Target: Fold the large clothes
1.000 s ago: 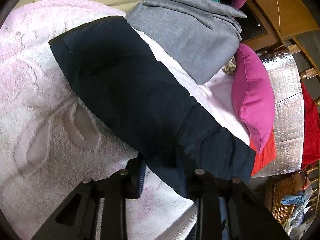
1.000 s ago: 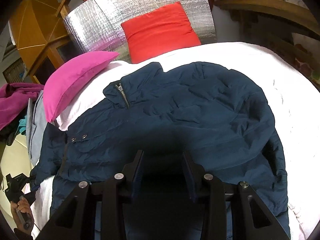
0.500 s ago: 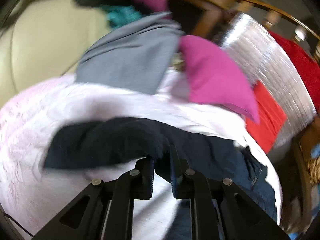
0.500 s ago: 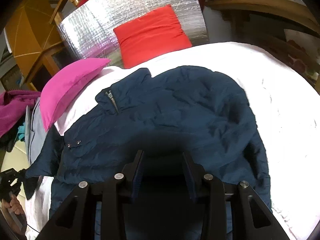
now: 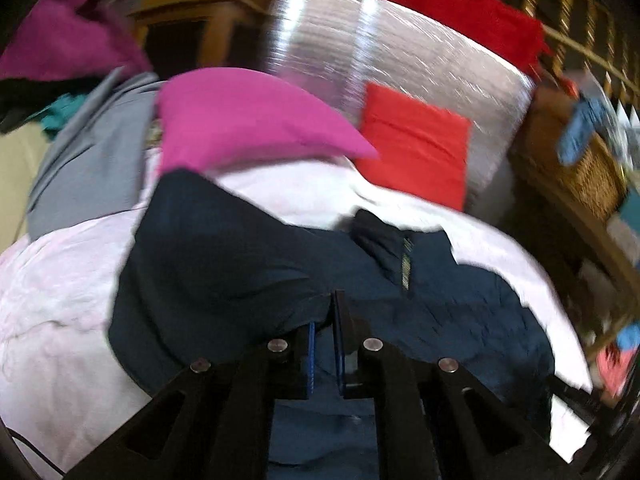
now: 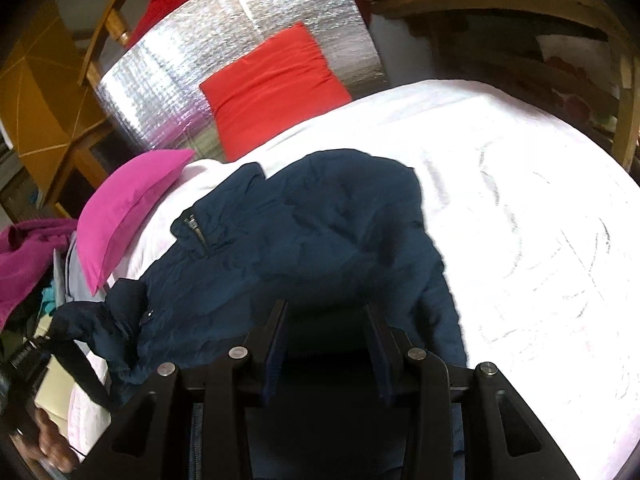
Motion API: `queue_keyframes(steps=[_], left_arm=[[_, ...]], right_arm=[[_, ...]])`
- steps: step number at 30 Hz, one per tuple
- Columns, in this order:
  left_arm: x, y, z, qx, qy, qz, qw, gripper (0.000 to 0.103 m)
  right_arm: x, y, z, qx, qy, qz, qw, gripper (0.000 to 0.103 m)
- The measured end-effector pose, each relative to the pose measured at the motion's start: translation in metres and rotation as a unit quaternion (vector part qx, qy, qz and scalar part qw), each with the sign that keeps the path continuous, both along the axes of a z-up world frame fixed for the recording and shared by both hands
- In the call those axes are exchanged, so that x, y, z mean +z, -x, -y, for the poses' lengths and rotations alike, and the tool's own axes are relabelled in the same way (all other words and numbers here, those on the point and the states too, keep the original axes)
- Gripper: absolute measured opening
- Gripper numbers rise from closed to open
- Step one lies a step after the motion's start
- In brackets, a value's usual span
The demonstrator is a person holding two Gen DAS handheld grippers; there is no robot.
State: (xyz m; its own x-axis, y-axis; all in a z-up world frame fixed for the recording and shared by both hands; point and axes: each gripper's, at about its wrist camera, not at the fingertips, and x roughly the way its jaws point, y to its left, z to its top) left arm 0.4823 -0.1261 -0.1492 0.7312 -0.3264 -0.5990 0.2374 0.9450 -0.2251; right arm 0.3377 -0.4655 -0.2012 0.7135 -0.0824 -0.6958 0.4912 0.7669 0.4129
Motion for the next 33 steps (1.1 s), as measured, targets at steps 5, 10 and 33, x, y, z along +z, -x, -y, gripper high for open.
queue_keyframes(steps=[5, 10, 33], left_arm=[[-0.016, 0.011, 0.062, -0.053, -0.065, 0.004, 0.9965, 0.007], [-0.035, 0.023, 0.106, -0.082, -0.146, 0.013, 0.9858, 0.007], [-0.051, 0.041, 0.141, -0.114, -0.222, 0.030, 0.9679, 0.009]], right_arm=[[0.001, 0.007, 0.018, -0.015, -0.007, 0.006, 1.000, 0.041], [0.001, 0.011, 0.035, -0.025, -0.021, 0.012, 0.999, 0.041], [0.000, 0.008, 0.044, -0.035, -0.044, 0.021, 0.998, 0.041]])
